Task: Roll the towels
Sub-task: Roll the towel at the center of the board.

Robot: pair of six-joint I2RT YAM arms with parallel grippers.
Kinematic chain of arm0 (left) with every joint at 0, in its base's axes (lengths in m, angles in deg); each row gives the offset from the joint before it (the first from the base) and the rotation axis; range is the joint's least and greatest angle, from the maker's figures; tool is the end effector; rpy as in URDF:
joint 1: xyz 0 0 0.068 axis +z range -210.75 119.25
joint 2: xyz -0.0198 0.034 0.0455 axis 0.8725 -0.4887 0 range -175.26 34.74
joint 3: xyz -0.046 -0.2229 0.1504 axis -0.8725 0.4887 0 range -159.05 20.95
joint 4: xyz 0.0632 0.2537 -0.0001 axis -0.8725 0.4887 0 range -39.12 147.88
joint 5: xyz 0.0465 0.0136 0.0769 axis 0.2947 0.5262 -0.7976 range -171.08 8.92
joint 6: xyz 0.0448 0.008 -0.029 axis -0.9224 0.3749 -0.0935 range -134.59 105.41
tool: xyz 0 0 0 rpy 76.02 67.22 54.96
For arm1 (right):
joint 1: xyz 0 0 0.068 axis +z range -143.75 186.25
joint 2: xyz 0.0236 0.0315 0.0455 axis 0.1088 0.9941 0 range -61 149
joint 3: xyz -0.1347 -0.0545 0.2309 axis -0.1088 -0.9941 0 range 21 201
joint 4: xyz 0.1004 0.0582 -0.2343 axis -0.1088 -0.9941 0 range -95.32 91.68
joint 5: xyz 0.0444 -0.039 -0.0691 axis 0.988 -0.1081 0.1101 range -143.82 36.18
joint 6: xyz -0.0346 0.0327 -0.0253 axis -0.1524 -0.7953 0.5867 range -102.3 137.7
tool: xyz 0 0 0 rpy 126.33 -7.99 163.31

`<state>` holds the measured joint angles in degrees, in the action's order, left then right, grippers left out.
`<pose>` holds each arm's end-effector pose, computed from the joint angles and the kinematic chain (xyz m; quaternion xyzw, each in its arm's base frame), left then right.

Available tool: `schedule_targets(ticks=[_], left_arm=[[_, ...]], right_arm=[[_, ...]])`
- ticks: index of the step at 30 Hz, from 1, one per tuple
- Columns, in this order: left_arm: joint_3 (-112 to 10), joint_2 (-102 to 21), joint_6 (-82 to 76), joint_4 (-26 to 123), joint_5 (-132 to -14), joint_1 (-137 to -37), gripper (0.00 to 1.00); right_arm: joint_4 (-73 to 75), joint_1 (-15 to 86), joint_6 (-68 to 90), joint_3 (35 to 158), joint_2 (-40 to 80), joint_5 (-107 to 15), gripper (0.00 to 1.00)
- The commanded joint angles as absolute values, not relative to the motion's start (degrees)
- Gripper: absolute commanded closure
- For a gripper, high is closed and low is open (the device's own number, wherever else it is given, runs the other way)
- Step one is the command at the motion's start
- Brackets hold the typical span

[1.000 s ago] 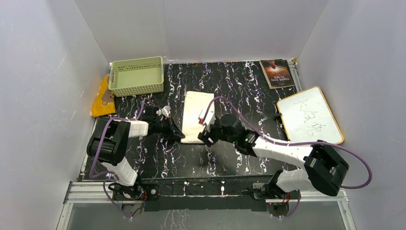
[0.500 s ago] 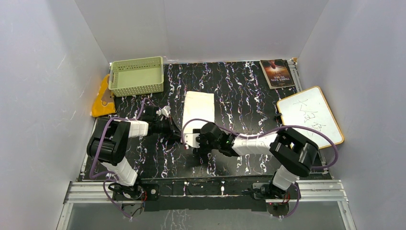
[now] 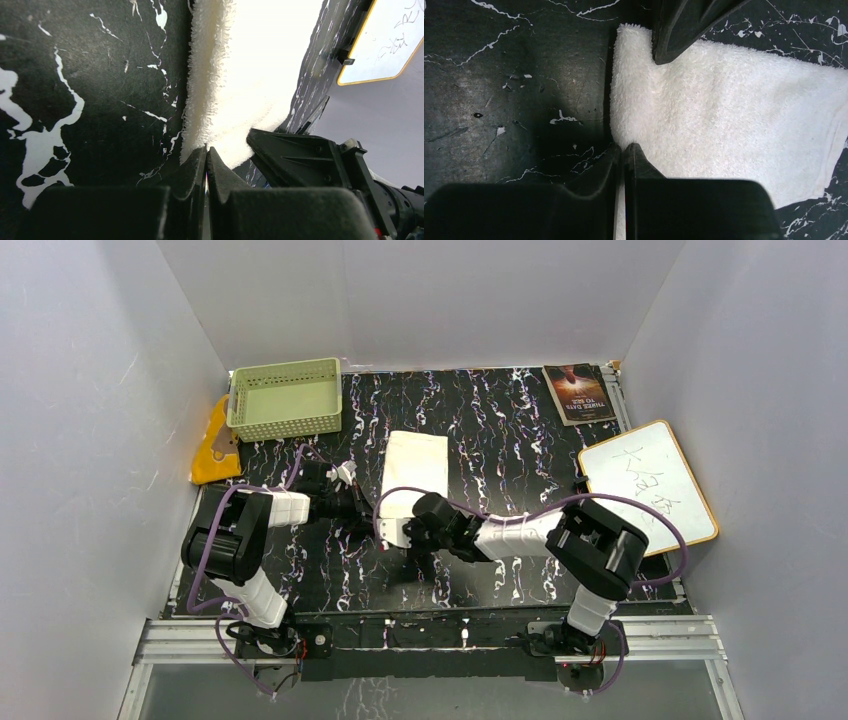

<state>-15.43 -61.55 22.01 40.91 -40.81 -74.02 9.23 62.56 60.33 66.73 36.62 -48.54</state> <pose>0.2757 -0.0887 0.1166 -0.0628 0.8877 -0.4288 0.1553 0.1813 0.2778 0.1429 -0.7114 0.5847 0.0884 0.3798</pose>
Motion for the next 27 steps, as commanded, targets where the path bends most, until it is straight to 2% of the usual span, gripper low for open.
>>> schedule_targets(ticks=[1, 3, 5, 6, 8, 10, 15, 21, 27], left_arm=[[-14.84, -61.17, 19.8, 46.84, -45.18, -73.57, 0.97], [-15.62, -59.23, 19.67, 48.26, -45.95, -73.44, 0.94], [-17.23, -56.16, 19.08, 50.83, -46.74, -72.74, 0.87], [-18.45, -54.15, 18.81, 52.16, -47.04, -72.33, 0.81], [-20.21, -50.36, 18.36, 54.47, -47.04, -71.02, 0.64], [-21.58, -47.38, 17.88, 56.24, -46.78, -69.92, 0.54], [-22.85, -44.41, 16.12, 58.72, -43.66, -68.99, 0.5], [-21.18, -42.11, 15.37, 58.53, -41.39, -68.96, 0.49], [-21.02, -42.38, 14.94, 58.1, -39.7, -69.01, 0.49]], right_arm=[[9.75, 60.9, 55.19, 67.8, 35.82, -41.88, 1.0], [9.19, 59.52, 52.41, 67.69, 34.39, -38.0, 1.0], [7.59, 57.88, 49.47, 68.01, 33.16, -33.08, 1.0], [6.46, 57.01, 47.88, 68.64, 32.79, -30.09, 1.0], [3.74, 54.96, 44.7, 70.36, 32.98, -24.96, 1.0], [0.8, 52.65, 40.76, 73.02, 34.54, -20.78, 1.0], [-9.7, 47.82, 35.67, 81.91, 42.4, -7.96, 1.0], [-14.51, 44.16, 28.47, 90.64, 47.66, 2.87, 1.0], [-25.24, 42.5, 22.89, 103.42, 54.79, 5.45, 1.0]])
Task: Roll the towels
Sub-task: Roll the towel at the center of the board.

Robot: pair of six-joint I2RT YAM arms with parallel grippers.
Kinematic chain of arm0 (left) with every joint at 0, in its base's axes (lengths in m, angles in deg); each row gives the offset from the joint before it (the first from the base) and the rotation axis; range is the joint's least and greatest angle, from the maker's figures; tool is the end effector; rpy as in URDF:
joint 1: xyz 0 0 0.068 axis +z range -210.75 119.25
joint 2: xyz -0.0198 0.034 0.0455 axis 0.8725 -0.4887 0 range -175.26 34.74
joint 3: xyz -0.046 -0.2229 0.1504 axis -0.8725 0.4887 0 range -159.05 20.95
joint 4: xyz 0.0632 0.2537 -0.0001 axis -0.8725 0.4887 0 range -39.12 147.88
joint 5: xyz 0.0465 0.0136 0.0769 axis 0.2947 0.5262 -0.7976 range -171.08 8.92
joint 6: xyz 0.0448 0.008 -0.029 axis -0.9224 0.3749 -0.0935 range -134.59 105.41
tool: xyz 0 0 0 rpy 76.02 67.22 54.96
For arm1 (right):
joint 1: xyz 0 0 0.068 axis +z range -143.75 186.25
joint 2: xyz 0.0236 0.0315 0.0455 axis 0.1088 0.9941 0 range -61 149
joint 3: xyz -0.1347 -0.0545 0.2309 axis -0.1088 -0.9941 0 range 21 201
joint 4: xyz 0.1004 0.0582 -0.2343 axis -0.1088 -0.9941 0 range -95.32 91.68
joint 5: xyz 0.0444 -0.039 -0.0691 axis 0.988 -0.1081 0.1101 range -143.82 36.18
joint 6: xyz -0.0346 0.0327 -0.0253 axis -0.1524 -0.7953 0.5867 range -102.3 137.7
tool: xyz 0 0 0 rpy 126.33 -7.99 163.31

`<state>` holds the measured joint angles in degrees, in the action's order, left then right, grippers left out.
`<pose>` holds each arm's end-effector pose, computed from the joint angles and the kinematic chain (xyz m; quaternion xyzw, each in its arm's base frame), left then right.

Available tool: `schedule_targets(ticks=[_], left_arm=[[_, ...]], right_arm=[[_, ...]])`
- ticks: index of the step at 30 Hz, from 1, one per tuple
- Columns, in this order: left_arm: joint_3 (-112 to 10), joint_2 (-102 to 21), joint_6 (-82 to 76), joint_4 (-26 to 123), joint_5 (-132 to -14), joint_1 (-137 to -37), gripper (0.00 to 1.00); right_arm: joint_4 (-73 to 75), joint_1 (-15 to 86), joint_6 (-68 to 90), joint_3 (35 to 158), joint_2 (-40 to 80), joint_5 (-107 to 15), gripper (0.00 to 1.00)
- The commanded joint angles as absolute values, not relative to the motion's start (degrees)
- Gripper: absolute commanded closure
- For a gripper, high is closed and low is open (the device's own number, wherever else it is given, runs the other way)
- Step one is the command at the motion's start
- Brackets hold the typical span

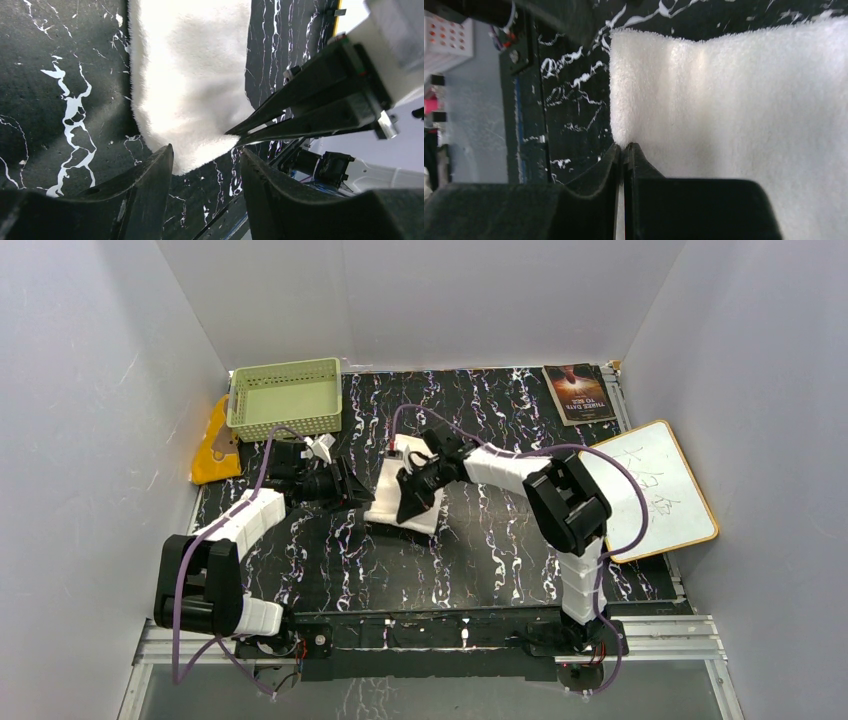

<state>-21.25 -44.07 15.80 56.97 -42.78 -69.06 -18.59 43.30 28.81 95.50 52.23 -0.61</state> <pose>0.2699 -0.0617 0.2054 -0.0365 0.8745 -0.4090 0.2580 0.3036 0.2648 0.1679 -0.4608 0.7377 0.4742 0.1360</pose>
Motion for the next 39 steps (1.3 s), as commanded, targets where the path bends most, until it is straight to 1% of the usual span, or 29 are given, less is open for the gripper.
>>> schedule_targets(ticks=[1, 3, 9, 22, 28, 31, 36, 39], left_arm=[[-21.19, -42.43, 14.94, 58.09, -39.56, -69.01, 0.49], [-21.5, -42.39, 14.86, 58.17, -39.41, -69.01, 0.49], [-21.86, -42.34, 14.81, 58.28, -38.77, -68.99, 0.49], [-21.63, -43.4, 17.36, 55.22, -36.42, -69.0, 0.49], [-20.77, -45.6, 18.96, 52.43, -35.15, -69.54, 0.49], [-20.3, -47.11, 20.46, 49.41, -34.53, -71.14, 0.52], [-20.02, -52.76, 25.25, 40.1, -33.33, -74.42, 0.61], [-21.83, -56.27, 27.16, 36.67, -33.31, -75.79, 0.62]], right_arm=[[-25.7, 42.25, 21.3, 104.61, 55.77, 5.83, 1.0], [-26.88, 41.51, 17.8, 107.44, 57.96, 6.17, 1.0], [-31.84, 39.79, 15.07, 113.17, 64.36, 8.18, 1.0], [-24.95, 36.02, 10.49, 113.57, 71.61, 11.74, 1.0], [-21.87, 34.6, 6.41, 114.25, 75.82, 10.26, 1.0], [-22.38, 34.48, 6.27, 114.55, 77.56, 8.93, 1.0], [-23.04, 34.52, 6.48, 114.02, 78.9, 7.14, 1.0], [-23.73, 34.51, 7.12, 113.72, 79.34, 6.86, 1.0]])
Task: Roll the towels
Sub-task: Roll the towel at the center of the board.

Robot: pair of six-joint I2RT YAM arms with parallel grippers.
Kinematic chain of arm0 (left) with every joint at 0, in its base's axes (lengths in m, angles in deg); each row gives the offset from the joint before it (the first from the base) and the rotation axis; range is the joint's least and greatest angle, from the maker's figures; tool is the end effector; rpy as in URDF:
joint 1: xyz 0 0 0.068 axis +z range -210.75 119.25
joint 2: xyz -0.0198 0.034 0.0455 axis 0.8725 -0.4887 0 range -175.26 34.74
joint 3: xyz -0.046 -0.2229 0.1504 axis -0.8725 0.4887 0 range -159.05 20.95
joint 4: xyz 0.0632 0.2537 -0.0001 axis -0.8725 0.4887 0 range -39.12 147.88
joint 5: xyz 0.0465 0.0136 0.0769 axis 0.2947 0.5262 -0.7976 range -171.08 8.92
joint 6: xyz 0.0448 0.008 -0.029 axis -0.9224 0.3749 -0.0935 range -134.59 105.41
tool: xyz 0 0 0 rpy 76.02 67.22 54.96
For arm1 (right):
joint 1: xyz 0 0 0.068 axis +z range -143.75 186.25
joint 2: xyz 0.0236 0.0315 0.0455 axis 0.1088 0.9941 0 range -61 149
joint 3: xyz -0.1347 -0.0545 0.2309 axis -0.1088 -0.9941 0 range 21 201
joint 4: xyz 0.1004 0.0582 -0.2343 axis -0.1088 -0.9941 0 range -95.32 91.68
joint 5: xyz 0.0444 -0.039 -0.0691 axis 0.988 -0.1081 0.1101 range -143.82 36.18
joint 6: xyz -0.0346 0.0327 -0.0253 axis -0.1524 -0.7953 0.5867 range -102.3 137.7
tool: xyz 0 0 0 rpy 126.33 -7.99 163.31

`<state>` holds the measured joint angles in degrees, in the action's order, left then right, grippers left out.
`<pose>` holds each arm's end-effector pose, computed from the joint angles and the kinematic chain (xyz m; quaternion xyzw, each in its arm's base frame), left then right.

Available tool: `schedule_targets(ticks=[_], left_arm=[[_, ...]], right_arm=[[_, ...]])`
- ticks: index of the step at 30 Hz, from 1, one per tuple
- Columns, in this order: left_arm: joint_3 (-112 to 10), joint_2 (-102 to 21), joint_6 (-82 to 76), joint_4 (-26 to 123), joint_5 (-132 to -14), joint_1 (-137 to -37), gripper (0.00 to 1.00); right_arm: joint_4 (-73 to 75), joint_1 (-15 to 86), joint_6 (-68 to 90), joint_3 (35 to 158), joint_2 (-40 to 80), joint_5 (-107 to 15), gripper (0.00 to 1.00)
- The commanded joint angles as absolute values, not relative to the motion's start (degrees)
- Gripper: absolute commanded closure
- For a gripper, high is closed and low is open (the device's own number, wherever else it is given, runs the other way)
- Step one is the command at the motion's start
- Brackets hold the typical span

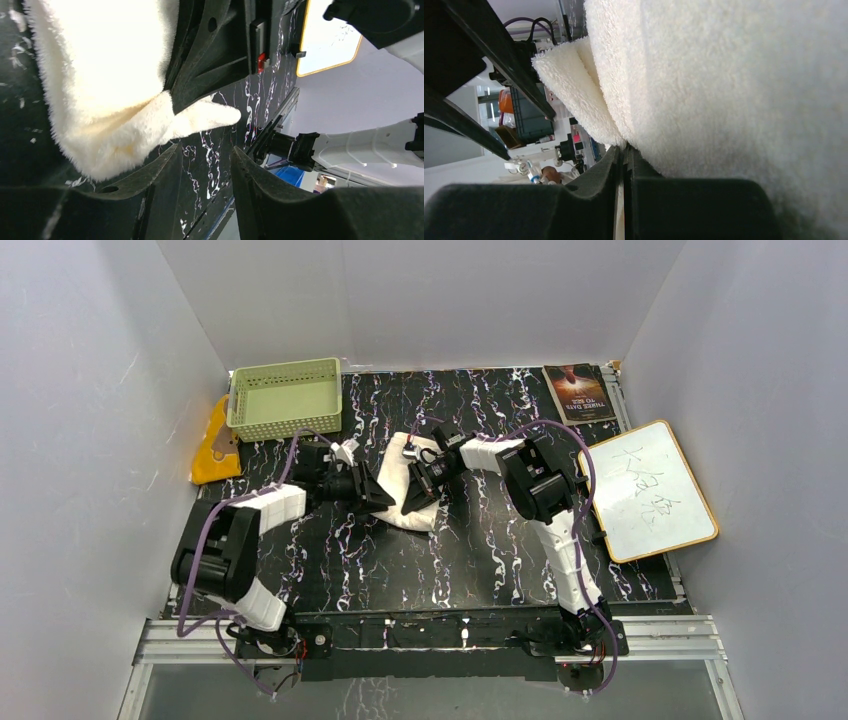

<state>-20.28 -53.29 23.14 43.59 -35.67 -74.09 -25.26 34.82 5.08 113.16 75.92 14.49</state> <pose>0.2847 -0.0936 0.1768 -0.0153 0.8504 -0.4846 0.2045 0.3850 0.2472 0.0811 0.2018 -0.7967 -0.5652 0.0718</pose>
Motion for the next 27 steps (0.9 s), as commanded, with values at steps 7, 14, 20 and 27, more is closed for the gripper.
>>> schedule_targets(ticks=[7, 14, 20, 27], left_arm=[[-23.98, -60.56, 27.06, 36.5, -39.41, -76.33, 0.68], [-21.43, -63.11, 26.55, 39.69, -50.78, -76.29, 0.73], [-17.19, -64.49, 27.97, 36.47, -52.08, -76.34, 0.76], [-16.38, -64.59, 26.45, 37.22, -53.38, -76.32, 0.77]], right_arm=[[-24.23, 34.53, 8.03, 113.12, 79.49, 7.47, 1.0], [-24.75, 34.55, 9.52, 113.34, 77.95, 4.58, 0.93], [-25.39, 34.54, 10.21, 115.7, 72.62, -0.32, 0.65], [-22.4, 35.97, 9.19, 114.78, 60.19, -10.8, 0.81]])
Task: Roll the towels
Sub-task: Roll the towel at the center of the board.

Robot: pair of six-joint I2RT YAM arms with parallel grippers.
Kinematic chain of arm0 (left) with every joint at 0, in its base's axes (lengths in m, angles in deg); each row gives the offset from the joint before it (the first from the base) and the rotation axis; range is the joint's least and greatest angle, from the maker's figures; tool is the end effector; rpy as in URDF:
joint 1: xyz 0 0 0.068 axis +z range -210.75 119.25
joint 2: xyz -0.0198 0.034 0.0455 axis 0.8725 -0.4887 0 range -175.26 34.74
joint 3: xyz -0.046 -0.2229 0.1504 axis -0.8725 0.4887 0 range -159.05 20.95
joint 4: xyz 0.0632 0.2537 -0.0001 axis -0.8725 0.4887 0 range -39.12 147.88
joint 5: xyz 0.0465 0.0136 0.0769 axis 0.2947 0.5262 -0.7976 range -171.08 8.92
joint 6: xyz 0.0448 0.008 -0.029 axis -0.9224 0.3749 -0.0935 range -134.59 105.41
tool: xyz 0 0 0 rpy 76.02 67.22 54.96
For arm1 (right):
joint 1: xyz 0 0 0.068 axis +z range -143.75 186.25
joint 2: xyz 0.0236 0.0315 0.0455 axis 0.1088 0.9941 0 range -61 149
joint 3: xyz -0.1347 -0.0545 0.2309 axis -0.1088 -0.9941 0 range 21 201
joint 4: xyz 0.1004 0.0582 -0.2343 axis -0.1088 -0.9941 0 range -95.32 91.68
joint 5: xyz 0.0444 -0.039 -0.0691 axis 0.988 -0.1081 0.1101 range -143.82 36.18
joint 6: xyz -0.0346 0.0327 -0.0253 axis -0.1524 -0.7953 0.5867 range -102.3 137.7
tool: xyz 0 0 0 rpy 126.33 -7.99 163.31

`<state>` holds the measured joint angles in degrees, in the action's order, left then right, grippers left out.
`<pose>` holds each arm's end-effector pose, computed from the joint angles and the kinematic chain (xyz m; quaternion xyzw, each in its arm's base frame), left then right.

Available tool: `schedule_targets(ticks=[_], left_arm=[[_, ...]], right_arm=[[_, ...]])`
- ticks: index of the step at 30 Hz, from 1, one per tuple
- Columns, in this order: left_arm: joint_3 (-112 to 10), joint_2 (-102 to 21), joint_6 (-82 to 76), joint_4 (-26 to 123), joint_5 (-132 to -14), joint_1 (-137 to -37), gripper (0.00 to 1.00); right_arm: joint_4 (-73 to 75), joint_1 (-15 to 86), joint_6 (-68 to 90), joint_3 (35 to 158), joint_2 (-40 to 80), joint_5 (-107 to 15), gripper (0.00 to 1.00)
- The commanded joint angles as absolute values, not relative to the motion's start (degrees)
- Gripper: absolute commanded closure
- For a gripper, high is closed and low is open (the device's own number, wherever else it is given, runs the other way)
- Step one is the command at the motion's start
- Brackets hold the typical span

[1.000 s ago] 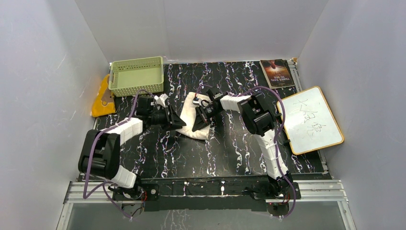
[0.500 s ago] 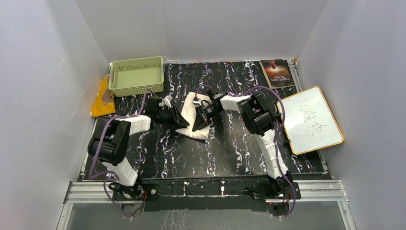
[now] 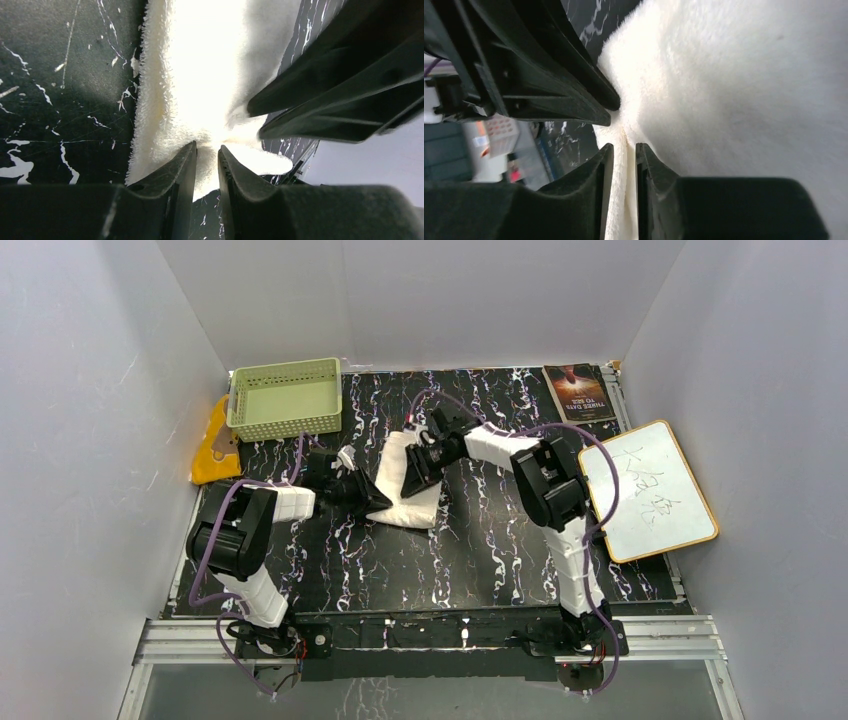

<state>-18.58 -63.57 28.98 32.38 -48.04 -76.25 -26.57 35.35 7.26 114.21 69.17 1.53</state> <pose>0.2989 -0.1030 0.1292 -0.0949 0.8729 -0.4231 0.2235 0.3892 0.2500 0.1303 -0.2386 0.8373 0.4912 0.0255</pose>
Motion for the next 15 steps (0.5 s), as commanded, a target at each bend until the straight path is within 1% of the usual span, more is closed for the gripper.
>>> schedule_targets(ticks=[1, 3, 4, 10, 15], left_arm=[[-16.46, -64.68, 26.32, 37.28, -53.35, -76.35, 0.77], [-16.32, -65.01, 25.98, 37.34, -53.31, -76.31, 0.77], [-16.32, -65.16, 25.88, 37.35, -53.31, -76.36, 0.77], [-16.08, -66.15, 24.96, 37.89, -53.65, -76.31, 0.78], [-16.3, -66.29, 24.06, 38.95, -54.3, -76.33, 0.78]], right_arm=[[-22.59, 37.0, 9.6, 114.28, 58.83, -11.85, 0.87], [-23.27, 39.49, 10.89, 113.35, 57.48, -11.71, 0.98], [-24.36, 40.5, 11.52, 113.3, 57.7, -11.26, 1.0], [-32.14, 44.61, 15.6, 115.59, 63.93, -9.11, 1.0], [-32.37, 44.88, 16.47, 115.13, 66.26, -8.22, 1.0]])
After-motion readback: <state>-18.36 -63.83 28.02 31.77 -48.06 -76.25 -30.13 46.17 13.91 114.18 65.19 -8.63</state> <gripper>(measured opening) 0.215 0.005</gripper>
